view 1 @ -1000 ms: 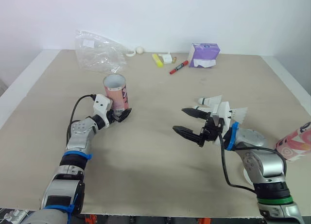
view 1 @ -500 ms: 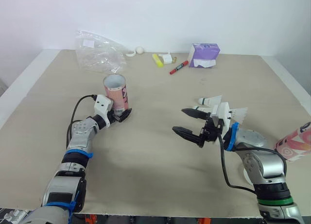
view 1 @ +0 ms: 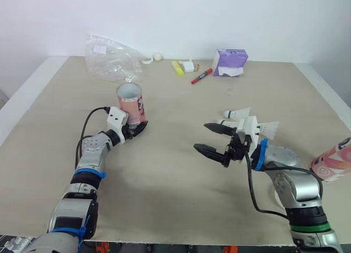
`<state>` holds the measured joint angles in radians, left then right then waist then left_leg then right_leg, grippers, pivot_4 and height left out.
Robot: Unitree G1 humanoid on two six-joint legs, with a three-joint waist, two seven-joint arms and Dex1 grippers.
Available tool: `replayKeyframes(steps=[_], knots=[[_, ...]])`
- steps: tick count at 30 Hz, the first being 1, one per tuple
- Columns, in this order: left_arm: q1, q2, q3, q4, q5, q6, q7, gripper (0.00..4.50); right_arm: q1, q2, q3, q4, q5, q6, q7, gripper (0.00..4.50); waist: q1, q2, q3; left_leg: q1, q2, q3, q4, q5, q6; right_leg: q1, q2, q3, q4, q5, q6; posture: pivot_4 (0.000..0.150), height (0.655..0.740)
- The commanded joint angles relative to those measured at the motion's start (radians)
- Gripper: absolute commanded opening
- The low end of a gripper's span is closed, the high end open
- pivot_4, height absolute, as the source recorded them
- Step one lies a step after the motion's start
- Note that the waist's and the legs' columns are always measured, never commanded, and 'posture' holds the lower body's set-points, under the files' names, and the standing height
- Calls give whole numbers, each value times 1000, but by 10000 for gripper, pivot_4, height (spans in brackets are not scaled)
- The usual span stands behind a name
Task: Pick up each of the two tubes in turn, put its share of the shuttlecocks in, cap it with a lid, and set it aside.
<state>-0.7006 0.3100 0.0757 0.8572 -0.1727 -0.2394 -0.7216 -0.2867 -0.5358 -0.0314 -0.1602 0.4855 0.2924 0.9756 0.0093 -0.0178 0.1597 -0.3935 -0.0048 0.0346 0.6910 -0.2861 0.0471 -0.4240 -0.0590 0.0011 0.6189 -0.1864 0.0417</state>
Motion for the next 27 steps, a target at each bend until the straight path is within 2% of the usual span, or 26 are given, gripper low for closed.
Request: replayKeyframes(steps=[1,4,7,10,17,27], knots=[[-26,20,0,1,21,-38,5,32903,-1,0,-5,-48,12,-6,-4,45000,0,0,0,0,0,0,0,0,0,0,0,0,0,0,0,1500,7400],[-34,41,-12,-19,37,-55,-28,32903,8,-2,-13,-70,25,1,-5,45000,0,0,0,0,0,0,0,0,0,0,0,0,1,0,0,1500,7400],[-34,75,-62,-69,62,-84,-121,32903,29,-11,-29,-115,40,10,-9,45000,0,0,0,0,0,0,0,0,0,0,0,0,1,0,0,1500,7400],[-7,125,-155,-210,86,-76,-278,32903,73,-27,-47,-177,58,18,-10,45000,1,0,0,-1,0,0,0,0,0,0,0,0,1,0,0,1500,7400],[-14,206,-322,-539,80,219,-523,32903,171,-70,-78,-295,97,32,-23,45000,0,0,0,-1,-1,-1,1,0,0,-1,0,1,1,0,0,1500,7400],[-79,228,-479,-770,115,527,-643,32903,266,-96,-122,-355,123,30,-49,45000,0,0,0,-1,-1,-3,3,0,0,0,4,5,8,-7,1,1500,7400]])
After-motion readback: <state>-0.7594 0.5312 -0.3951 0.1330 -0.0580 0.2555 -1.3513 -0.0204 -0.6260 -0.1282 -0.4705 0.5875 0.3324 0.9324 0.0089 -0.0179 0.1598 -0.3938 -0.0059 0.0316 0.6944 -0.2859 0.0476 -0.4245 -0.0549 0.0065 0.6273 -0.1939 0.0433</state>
